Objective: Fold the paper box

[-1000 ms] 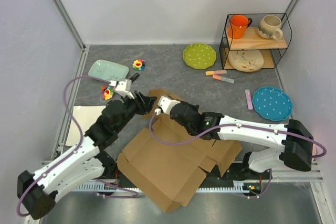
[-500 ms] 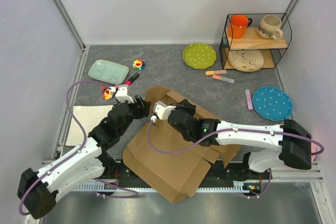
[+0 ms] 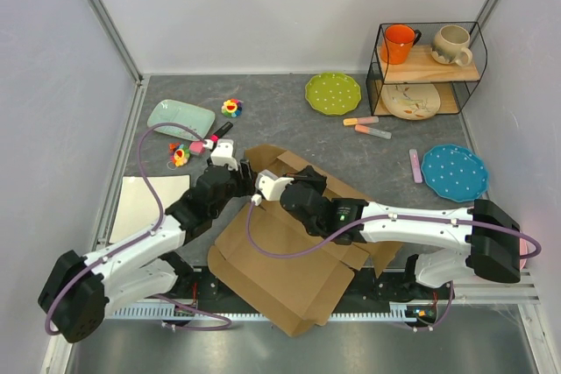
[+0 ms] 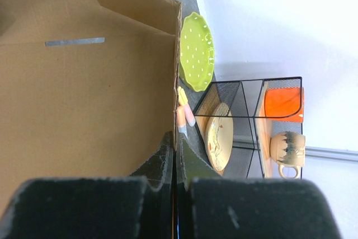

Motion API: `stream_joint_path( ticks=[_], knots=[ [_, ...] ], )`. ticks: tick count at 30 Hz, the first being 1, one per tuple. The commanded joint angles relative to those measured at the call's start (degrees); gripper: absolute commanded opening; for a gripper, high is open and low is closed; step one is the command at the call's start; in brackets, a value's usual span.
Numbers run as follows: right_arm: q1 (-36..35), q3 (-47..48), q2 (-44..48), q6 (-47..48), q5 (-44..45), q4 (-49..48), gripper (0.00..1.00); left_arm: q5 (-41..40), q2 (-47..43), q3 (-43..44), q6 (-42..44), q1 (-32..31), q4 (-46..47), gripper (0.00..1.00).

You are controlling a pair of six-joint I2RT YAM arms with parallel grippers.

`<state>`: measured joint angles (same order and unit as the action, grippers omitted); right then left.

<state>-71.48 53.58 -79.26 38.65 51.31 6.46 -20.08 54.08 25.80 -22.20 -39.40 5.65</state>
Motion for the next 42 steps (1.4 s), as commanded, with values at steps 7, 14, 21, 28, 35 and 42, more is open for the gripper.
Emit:
stream_joint_path(
  ticks=[7,14,21,28,35,42],
  knots=[
    [-0.32,-1.55,4.29,-0.07,0.55,-1.45,0.00,-0.41,5.42,2.94,3.83,0.90,7.27,0.29],
    [-0.32,-1.73,3.86,-0.07,1.51,-1.62,0.00,8.90,-0.73,2.68,2.43,0.90,6.74,0.02],
    [-0.32,-1.20,1.13,-2.00,4.15,-1.45,0.00,13.83,-4.77,-0.22,-3.55,0.81,5.16,0.02],
    [-0.32,-0.94,-0.28,-2.79,6.08,-2.24,0.00,17.17,-8.64,-4.27,-8.30,0.64,4.81,0.02],
    [-0.32,-1.46,-1.07,-3.85,6.43,-3.12,0.00,17.00,-9.70,-7.96,-11.64,-2.87,5.42,0.02],
    [-0.32,-3.66,0.16,-2.97,6.79,-6.02,0.00,12.35,-6.28,-12.26,-13.49,-10.95,8.67,0.02]
  ],
)
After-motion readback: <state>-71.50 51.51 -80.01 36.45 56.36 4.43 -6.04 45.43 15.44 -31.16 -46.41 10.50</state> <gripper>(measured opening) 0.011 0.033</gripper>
